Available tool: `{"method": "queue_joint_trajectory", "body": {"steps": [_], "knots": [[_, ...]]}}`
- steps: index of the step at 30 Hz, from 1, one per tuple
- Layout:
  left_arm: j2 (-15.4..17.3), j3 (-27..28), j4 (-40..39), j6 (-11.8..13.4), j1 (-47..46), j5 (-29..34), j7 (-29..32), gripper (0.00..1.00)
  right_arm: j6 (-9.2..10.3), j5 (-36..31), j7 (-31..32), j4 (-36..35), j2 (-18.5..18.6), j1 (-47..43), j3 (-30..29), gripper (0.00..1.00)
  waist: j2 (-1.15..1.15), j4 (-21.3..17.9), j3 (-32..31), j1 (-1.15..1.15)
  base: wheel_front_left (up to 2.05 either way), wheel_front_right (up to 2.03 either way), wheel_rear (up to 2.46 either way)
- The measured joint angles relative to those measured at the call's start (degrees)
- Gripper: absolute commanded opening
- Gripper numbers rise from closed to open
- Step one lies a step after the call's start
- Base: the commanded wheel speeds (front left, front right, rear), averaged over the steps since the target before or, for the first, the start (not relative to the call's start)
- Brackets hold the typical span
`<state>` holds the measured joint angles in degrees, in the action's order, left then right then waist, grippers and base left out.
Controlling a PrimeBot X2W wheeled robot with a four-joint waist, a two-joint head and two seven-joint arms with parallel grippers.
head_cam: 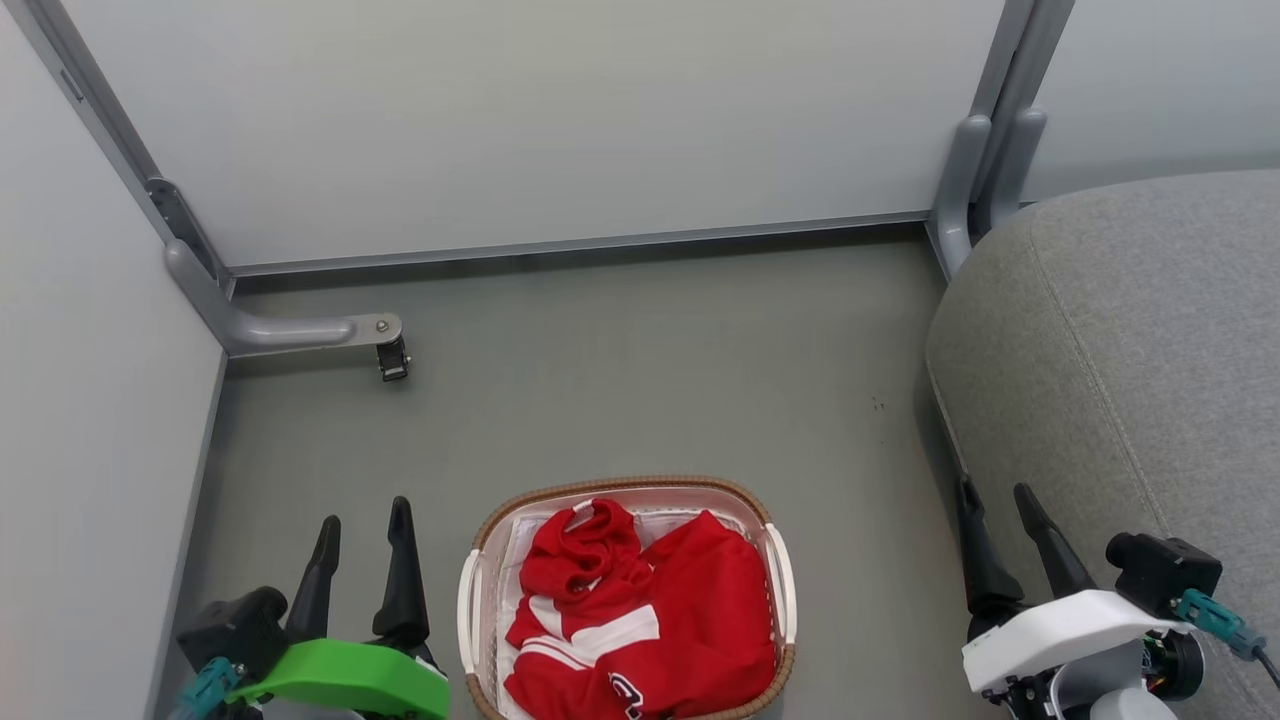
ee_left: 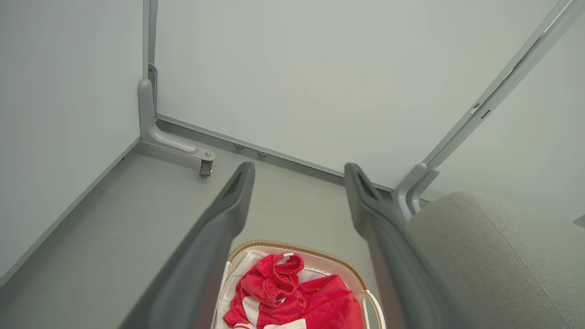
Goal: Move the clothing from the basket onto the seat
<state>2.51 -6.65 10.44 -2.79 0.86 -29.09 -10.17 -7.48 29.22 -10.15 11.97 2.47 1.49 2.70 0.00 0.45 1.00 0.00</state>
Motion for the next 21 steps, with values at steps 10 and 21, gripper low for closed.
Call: {"method": "queue_joint_trajectory", "body": {"steps": [10,21], "knots": [[0.1,-0.6,0.5,0.3,0.0,4.7,-1.2,1.00,0.00,-4.8,-1.3,-0.1,0.1,0.0,0.4,1.00,0.00,0.1,0.3,0.00,0.00,0.00,0.00],[0.1,-0.8,0.6,0.5,0.1,9.2,-2.6,1.00,0.00,-9.8,-2.5,-0.3,0.1,0.0,0.7,1.00,0.00,0.2,0.6,0.00,0.00,0.00,0.00]]}}
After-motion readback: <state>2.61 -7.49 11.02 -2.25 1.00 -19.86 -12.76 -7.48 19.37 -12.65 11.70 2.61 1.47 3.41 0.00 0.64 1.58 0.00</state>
